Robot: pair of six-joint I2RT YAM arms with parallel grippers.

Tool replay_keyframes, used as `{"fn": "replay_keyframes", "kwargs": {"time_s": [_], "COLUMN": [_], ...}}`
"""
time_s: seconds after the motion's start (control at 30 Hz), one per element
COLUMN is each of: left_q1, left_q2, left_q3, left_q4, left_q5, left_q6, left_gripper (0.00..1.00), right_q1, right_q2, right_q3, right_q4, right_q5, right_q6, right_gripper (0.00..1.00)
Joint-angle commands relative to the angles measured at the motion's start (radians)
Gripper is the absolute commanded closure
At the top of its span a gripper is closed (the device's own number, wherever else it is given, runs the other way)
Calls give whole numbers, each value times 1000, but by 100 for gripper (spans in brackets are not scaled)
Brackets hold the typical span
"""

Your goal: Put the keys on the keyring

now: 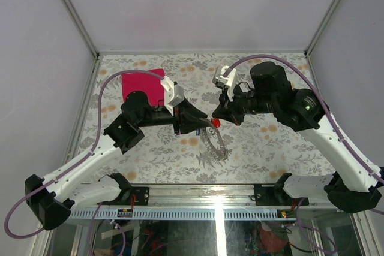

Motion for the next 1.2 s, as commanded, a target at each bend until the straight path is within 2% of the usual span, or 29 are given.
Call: {"fn": "replay_keyframes", "kwargs": {"time_s": [0.0,0.17,0.4,0.67,0.93,1.17], "left_q1": [-28,-46,-53,-54,-54,-54], "left_q2": [-7,-1,5,7,-11,-23], "left_q3": [-3,3,6,9,5,11], "left_q4": [3,10,16,17,-13,-18], "left_q5": [-53,-78,-116,-126,-140,-147], "left_q6": [31,32,39,43,61,65], "left_gripper": [67,67,74,100,100,100], "right_q1": [6,6,6,6,6,6], "right_q2": [-34,-34,-40,-47,-65,-67], "right_q3": [10,10,-15,-25,-34,-56], "right_q4": [104,117,136,148,146,109], "right_q5": [5,4,-18,-21,69,215], "right_q6": [47,58,71,79,84,87], "right_gripper": [100,100,100,100,100,100]}}
